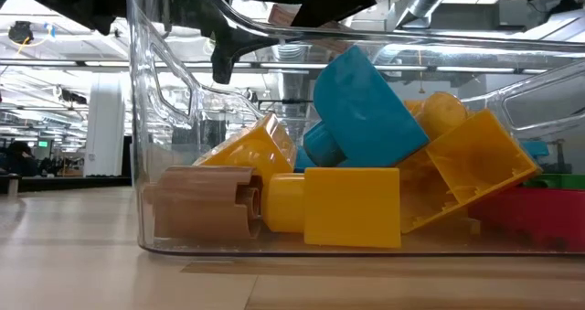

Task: Pick & Place Toys
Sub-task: Put the red deck of cards box into the white bin

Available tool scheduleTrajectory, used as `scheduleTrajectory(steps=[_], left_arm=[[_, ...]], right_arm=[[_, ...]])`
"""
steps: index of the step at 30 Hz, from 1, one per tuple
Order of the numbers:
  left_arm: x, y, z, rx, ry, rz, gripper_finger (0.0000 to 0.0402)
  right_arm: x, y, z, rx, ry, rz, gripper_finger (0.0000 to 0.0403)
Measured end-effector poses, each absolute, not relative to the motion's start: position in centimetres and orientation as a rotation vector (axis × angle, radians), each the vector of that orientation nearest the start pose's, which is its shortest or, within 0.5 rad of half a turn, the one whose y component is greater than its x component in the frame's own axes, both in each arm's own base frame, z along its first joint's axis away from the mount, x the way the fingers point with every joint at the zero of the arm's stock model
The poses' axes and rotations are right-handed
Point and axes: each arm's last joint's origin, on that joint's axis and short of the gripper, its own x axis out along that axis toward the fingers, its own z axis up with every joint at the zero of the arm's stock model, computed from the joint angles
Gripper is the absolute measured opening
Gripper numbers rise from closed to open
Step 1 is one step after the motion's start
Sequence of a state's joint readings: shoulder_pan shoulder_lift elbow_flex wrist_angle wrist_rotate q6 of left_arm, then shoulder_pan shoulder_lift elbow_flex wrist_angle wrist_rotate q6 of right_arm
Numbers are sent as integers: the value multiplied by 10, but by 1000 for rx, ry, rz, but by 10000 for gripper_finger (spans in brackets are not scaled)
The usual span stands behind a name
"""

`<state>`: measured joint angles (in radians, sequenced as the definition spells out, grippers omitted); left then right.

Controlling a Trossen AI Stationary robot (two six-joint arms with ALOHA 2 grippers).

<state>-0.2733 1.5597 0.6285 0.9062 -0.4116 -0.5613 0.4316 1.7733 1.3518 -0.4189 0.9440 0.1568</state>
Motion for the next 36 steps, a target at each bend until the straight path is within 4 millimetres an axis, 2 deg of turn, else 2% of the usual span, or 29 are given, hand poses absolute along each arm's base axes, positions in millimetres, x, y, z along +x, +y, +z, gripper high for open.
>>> scheduleTrajectory(steps=[4, 10, 18, 27, 32, 36], left_arm=[[297, -71, 203, -548, -5, 144, 154], [297, -70, 202, -573, 1, 165, 67], [296, -71, 198, -518, 43, 163, 64], [294, -56, 193, -471, 121, 300, 63], [280, -45, 203, -373, 173, 448, 63], [259, -38, 214, -293, 233, 589, 63]], right_arm=[[353, 137, 254, -390, 612, -528, 311], [353, 136, 252, -398, 615, -544, 325], [350, 147, 255, -363, 586, -507, 369], [346, 156, 273, -376, 597, -496, 376], [337, 164, 280, -390, 601, -541, 377], [327, 169, 280, -421, 601, -599, 377]])
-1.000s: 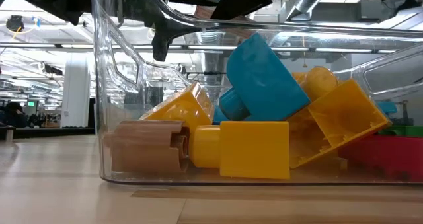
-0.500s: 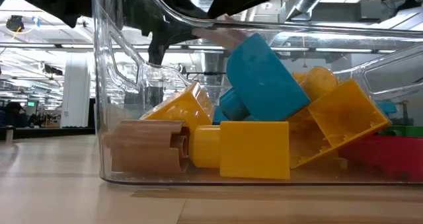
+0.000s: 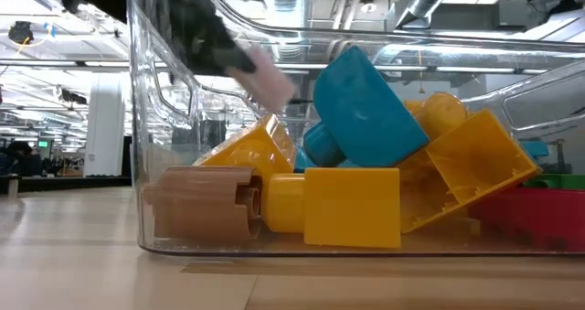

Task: Pick & Place Toys
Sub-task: Put the red deck of cards box into the white bin

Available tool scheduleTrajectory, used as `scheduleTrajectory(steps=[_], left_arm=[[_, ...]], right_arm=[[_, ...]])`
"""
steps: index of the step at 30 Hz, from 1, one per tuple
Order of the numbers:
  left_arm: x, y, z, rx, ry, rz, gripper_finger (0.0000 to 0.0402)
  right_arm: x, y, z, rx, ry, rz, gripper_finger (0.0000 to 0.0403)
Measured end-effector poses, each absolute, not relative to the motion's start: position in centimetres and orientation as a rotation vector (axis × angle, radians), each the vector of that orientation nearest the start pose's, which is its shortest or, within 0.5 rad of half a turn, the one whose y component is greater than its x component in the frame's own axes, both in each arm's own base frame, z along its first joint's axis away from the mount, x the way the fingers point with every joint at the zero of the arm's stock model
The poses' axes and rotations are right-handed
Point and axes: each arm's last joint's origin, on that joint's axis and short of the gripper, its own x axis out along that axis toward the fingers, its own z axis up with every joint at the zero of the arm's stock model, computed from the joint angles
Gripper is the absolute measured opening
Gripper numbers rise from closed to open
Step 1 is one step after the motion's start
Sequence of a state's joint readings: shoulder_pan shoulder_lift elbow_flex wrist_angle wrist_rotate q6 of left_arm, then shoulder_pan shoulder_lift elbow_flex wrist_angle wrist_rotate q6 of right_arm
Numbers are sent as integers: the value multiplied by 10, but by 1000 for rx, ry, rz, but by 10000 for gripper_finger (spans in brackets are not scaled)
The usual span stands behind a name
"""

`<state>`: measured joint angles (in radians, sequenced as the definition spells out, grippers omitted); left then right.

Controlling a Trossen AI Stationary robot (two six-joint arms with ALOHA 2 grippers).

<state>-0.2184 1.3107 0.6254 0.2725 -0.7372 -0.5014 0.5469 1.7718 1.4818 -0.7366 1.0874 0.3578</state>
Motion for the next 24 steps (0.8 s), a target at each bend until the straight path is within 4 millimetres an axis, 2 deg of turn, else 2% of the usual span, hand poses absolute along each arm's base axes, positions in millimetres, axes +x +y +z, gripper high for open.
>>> scheduleTrajectory(steps=[8, 12, 16, 21, 24], left_arm=[[216, -13, 228, -259, 283, 897, 63], [208, 7, 226, -252, 317, 1014, 64], [206, 36, 222, -277, 357, 1121, 64], [198, 74, 218, -332, 440, 1181, 65], [192, 90, 217, -349, 474, 1203, 65]], right_arm=[[315, 167, 276, -414, 621, -664, 377], [313, 166, 275, -415, 628, -671, 377], [313, 166, 275, -417, 630, -671, 377], [313, 166, 275, -418, 630, -671, 377], [313, 166, 275, -420, 632, -671, 377]])
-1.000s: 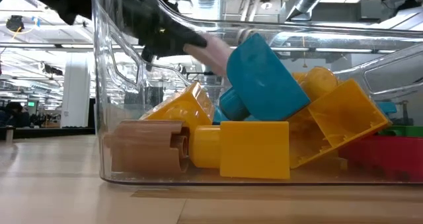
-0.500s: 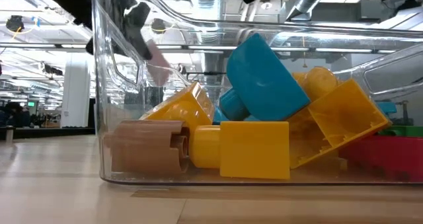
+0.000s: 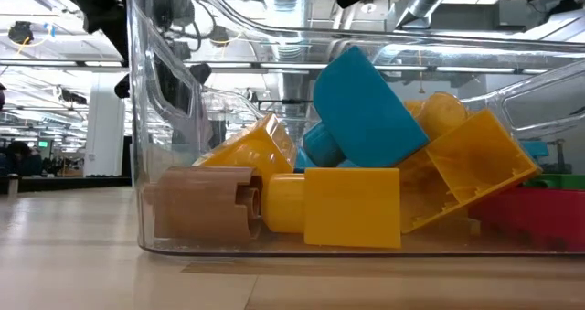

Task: Pick & Place Toys
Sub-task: Put the red deck of cards box into the white bin

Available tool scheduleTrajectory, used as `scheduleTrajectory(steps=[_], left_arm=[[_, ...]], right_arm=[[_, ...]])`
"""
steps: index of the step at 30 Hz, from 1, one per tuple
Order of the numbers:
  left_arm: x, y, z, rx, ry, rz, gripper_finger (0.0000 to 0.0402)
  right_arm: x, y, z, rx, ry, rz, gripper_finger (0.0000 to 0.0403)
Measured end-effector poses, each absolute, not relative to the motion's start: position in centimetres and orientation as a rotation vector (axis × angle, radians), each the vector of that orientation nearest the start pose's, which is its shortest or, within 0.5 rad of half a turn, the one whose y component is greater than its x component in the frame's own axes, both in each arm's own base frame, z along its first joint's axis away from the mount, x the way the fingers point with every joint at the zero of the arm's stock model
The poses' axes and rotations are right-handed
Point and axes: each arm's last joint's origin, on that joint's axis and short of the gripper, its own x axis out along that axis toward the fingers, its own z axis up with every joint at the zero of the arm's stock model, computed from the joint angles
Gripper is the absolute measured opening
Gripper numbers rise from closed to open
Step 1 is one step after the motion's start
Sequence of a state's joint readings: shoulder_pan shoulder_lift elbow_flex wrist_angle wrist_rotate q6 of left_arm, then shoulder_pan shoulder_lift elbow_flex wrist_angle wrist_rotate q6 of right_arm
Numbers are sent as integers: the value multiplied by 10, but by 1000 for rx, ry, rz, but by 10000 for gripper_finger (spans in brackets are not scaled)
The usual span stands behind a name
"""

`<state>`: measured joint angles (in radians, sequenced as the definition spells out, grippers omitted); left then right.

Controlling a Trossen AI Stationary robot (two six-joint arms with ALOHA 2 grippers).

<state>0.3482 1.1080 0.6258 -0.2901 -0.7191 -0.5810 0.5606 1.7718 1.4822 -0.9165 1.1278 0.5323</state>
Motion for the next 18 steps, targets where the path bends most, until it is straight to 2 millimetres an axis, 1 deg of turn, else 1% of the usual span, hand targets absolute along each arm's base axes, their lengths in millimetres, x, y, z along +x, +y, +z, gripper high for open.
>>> scheduleTrajectory(steps=[6, 10, 15, 18], left_arm=[[179, 110, 212, -414, 557, 1208, 65], [171, 117, 209, -420, 603, 1255, 66], [166, 124, 209, -404, 620, 1278, 66], [163, 129, 209, -436, 622, 1279, 66]], right_arm=[[313, 166, 275, -419, 632, -671, 377], [313, 166, 275, -419, 632, -671, 377], [313, 166, 275, -419, 632, -671, 377], [313, 166, 275, -418, 632, -671, 377]])
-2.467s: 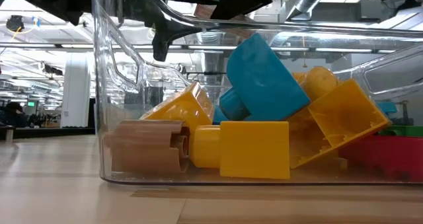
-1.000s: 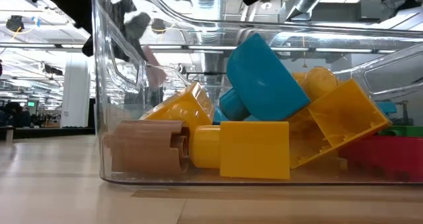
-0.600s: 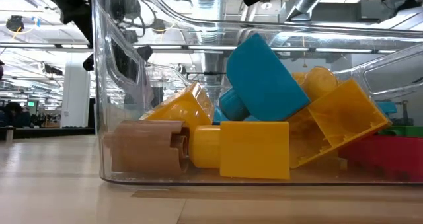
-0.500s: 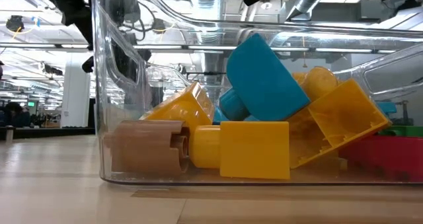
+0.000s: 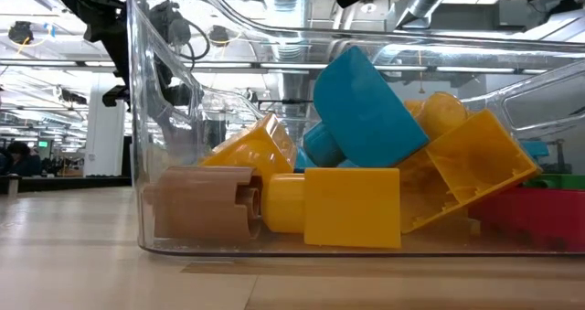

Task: Pick & Place Toys
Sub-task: Put the red deck of cards box into the white bin

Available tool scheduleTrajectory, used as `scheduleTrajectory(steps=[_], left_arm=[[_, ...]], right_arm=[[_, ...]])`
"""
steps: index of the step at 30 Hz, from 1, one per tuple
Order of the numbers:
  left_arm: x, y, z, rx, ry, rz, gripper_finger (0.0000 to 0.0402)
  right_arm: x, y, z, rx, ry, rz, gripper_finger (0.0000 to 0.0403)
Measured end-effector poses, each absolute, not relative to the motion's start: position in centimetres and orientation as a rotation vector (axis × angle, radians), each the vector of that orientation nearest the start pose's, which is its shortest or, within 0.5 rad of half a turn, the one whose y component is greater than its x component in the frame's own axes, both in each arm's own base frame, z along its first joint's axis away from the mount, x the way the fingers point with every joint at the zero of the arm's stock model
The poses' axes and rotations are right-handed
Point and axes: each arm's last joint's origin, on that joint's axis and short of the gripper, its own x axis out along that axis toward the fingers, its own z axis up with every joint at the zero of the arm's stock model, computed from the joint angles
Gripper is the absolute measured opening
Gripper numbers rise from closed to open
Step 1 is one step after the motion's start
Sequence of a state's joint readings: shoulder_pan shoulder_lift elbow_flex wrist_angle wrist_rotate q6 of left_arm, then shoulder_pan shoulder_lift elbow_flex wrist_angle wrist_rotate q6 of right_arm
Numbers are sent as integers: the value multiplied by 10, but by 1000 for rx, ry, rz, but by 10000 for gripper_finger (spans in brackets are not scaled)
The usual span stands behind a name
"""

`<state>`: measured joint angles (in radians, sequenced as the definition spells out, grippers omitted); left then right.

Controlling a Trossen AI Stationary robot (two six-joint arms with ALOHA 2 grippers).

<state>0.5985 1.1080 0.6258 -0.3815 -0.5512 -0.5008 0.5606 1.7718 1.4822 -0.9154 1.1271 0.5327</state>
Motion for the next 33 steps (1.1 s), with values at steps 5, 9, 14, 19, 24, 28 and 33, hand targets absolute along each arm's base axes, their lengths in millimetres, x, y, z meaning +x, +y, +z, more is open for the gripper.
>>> scheduleTrajectory(steps=[5, 9, 14, 19, 24, 28, 33], left_arm=[[158, 137, 208, -478, 621, 1276, 66], [159, 144, 203, -497, 645, 1244, 66], [166, 149, 193, -508, 666, 1229, 67], [168, 153, 188, -482, 683, 1280, 73], [169, 153, 188, -477, 675, 1287, 75], [169, 152, 188, -478, 672, 1285, 75], [168, 151, 190, -484, 691, 1272, 76]], right_arm=[[313, 166, 275, -418, 632, -671, 377], [313, 165, 275, -418, 633, -671, 377], [314, 163, 275, -415, 638, -675, 377], [314, 163, 275, -418, 640, -675, 377], [314, 163, 274, -418, 640, -674, 377], [314, 164, 274, -417, 641, -673, 377], [314, 163, 274, -412, 643, -672, 377]])
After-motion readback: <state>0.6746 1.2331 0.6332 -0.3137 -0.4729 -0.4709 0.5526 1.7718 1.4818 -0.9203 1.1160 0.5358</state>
